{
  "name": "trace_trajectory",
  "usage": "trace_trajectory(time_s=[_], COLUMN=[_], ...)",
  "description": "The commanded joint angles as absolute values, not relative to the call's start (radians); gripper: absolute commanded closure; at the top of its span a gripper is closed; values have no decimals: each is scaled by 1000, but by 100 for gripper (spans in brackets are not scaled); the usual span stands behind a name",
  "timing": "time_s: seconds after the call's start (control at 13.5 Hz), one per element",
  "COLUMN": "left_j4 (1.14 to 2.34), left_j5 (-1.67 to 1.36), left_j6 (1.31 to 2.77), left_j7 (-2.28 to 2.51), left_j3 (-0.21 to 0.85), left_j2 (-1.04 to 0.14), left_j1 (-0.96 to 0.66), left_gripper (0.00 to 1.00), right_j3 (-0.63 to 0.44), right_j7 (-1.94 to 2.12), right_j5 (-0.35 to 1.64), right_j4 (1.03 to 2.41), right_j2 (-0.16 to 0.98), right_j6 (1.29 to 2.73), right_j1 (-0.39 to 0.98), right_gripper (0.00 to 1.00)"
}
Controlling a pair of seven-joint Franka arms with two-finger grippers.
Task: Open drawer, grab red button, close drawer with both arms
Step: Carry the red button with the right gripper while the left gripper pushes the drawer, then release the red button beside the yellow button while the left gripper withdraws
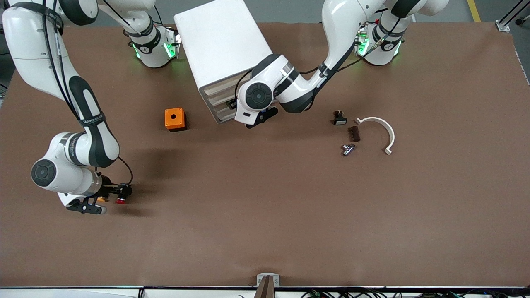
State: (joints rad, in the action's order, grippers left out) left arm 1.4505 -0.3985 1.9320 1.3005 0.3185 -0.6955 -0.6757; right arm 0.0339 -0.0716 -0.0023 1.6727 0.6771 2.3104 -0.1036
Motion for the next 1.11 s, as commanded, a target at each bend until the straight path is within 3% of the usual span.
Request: trace_trajectory(time_s=[0.0,0.37,0.74,1.04], left_j4=[1473,1463,1466,1474], left_j5=[-437,-425,-417,-352], left_j6=[1936,1936,1927,1762], left_j7=[1315,1305,1096,939], left_j3=[319,313,307,305], left_j2=[-687,-680,-588,-483], left_j1=[-676,-658,-536,-399], left_gripper=[0,0,0,0], right_j3=[54,58,63,64], right_j7=[-75,-78,-75,-80], right_j5=[-17,-17,-17,-17], right_j4=[1670,1686,1868,1894], right_j2=[608,457,180,39], right_j6=[2275,2145,2135,2060], right_j1=[-117,-110,-100,-69], right_gripper=[0,0,0,0])
